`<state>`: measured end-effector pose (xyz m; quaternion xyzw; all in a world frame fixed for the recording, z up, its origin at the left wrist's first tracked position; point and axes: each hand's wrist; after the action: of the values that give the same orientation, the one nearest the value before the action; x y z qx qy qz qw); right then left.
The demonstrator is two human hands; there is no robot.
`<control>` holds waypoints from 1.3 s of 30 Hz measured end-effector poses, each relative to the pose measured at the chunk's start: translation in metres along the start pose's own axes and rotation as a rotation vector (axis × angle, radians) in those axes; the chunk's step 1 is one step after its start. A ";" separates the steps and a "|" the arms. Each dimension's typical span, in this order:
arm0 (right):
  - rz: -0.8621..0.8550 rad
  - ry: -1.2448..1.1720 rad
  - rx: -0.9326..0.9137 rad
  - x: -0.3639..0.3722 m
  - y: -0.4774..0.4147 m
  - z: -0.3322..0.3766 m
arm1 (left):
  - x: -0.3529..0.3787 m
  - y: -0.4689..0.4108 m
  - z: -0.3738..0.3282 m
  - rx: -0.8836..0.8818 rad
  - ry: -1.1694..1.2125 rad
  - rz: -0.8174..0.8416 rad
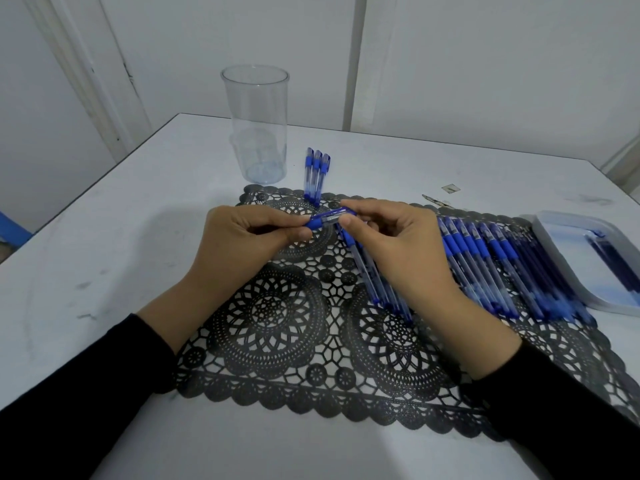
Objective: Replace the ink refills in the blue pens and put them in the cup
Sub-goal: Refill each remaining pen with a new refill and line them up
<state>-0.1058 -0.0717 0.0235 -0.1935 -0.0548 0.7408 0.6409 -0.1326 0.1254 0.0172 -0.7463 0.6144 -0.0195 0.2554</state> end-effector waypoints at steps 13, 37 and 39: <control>0.007 -0.152 0.048 0.002 0.005 0.006 | 0.002 0.002 -0.002 0.001 0.024 0.002; 0.317 0.258 0.042 -0.016 -0.049 0.022 | -0.009 -0.013 0.033 -0.030 -0.736 0.382; 0.366 0.324 0.048 -0.010 -0.056 0.013 | -0.009 -0.013 0.034 -0.058 -0.777 0.403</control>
<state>-0.0574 -0.0699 0.0556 -0.3012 0.1022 0.8049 0.5010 -0.1113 0.1475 -0.0040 -0.5701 0.6066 0.3300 0.4451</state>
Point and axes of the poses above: each hand's wrist, its own y-axis away from the middle knuckle, its own x-axis out of the palm, z = x × y, and after that the axes turned 1 degree about z, right-handed
